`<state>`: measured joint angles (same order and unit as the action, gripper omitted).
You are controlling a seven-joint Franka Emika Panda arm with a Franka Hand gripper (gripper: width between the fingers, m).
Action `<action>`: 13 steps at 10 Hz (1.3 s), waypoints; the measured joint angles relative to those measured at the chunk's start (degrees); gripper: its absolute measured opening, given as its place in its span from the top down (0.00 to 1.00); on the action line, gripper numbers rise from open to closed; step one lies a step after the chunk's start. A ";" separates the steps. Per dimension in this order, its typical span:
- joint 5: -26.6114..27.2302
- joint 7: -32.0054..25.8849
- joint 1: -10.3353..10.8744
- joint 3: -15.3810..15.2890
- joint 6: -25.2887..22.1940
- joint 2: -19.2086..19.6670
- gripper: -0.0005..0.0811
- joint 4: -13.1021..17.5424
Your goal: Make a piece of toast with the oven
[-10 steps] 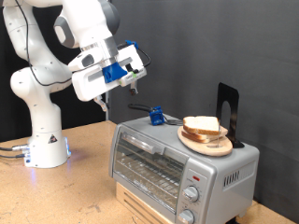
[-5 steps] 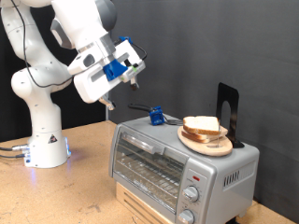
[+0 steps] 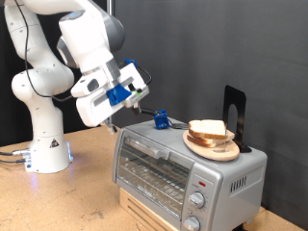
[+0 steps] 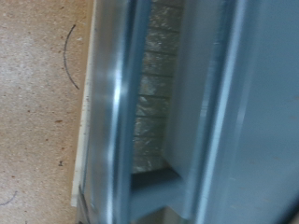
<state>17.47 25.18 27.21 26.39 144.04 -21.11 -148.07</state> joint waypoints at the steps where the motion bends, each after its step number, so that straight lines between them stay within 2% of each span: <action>1: 0.00 -0.13 0.05 -0.03 1.77 1.31 0.00 -0.64; 5: 0.74 -2.64 0.12 0.16 8.11 6.11 0.00 -2.63; 9: 1.33 -5.97 -0.49 2.32 8.15 6.17 0.00 -2.78; 13: 1.18 -6.74 -1.22 3.32 8.15 6.17 0.00 -3.20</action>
<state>18.65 18.44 25.99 29.71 152.18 -14.93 -151.27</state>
